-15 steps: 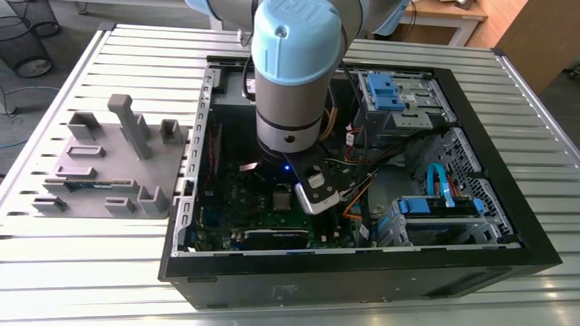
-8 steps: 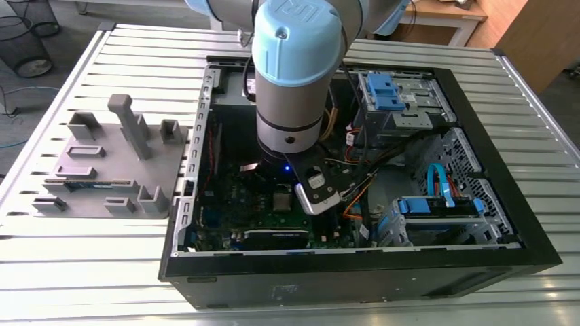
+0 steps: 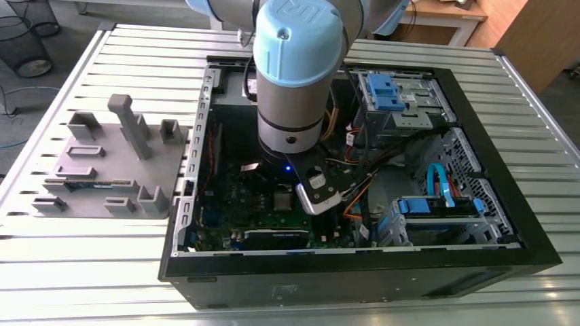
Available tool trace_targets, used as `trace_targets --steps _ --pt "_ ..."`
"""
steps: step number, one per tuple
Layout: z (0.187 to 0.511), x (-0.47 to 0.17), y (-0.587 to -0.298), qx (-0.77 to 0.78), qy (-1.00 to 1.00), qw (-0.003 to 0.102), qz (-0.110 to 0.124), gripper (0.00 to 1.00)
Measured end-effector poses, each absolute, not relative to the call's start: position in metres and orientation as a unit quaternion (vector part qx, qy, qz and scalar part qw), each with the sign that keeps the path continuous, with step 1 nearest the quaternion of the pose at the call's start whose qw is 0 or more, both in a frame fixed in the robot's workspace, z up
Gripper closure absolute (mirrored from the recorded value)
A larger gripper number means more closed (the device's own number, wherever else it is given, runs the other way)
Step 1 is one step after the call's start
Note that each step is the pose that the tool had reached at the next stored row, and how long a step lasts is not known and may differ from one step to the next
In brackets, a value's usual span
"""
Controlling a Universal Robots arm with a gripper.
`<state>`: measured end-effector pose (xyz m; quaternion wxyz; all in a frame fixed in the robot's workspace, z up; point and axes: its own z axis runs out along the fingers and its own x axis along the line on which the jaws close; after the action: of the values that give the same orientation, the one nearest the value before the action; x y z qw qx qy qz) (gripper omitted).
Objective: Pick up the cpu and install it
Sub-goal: 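Place the cpu into insertion slot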
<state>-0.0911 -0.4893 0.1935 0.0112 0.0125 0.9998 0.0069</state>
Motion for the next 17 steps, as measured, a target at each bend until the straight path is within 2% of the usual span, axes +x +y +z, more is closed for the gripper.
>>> trace_targets --steps 17 --pt "0.1916 -0.0910 -0.4893 0.011 1.000 0.011 0.008 0.58"
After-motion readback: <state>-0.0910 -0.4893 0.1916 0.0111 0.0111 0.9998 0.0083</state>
